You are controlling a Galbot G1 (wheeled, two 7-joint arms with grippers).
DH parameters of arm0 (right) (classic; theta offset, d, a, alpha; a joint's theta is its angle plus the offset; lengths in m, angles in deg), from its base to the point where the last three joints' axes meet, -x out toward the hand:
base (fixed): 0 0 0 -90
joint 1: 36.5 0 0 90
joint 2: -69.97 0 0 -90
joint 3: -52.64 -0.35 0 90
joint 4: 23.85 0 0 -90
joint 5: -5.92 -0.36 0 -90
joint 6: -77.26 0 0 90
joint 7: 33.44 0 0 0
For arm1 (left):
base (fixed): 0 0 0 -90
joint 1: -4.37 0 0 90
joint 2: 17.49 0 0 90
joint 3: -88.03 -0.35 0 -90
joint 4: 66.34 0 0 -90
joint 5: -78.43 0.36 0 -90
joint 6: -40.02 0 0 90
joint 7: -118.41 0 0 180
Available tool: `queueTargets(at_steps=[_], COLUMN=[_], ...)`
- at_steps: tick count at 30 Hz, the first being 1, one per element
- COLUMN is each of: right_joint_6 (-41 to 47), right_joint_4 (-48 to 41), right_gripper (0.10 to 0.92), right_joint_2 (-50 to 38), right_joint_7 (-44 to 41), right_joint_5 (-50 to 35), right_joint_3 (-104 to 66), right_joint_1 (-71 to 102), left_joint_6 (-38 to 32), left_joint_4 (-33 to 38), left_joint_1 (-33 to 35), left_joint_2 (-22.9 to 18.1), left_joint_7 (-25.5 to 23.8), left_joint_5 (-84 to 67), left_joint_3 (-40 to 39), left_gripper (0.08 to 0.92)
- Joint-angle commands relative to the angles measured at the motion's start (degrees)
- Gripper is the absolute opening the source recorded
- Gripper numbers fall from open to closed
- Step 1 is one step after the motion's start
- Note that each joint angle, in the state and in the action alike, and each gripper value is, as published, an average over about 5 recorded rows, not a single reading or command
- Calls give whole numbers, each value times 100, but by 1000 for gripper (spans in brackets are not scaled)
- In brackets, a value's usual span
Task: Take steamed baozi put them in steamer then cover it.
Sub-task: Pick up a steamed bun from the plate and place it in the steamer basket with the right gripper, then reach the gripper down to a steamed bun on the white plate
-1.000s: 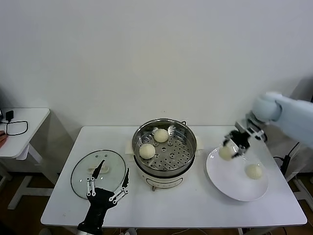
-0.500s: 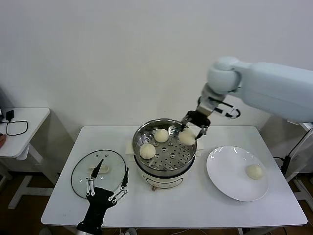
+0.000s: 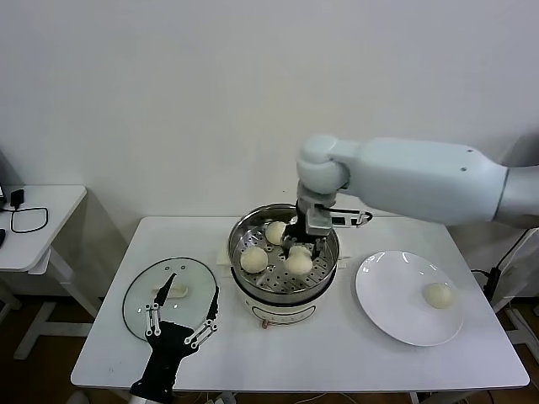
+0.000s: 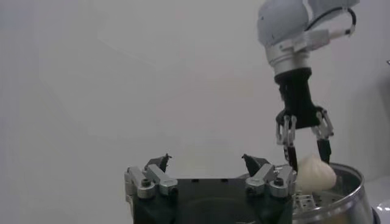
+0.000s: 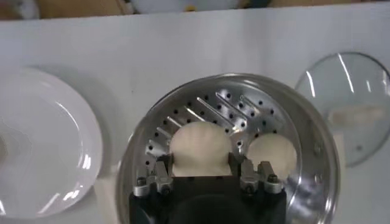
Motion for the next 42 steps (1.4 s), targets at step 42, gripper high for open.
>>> queueTargets(at_steps=[42], right_joint_6=[1572], right_joint_4=[-1236], right_gripper=[823], right_joint_2=[-1758], right_joint_7=[-584], right_joint_5=[-814], right_joint_3=[-1611], right_joint_1=[23], left_joint_6=[24], left_joint_4=[-142], left_joint_1=[-114], left_joint_2=[-11], left_joint_7=[-3], left_joint_5=[8], left_joint_3=[-24], left_gripper=[823])
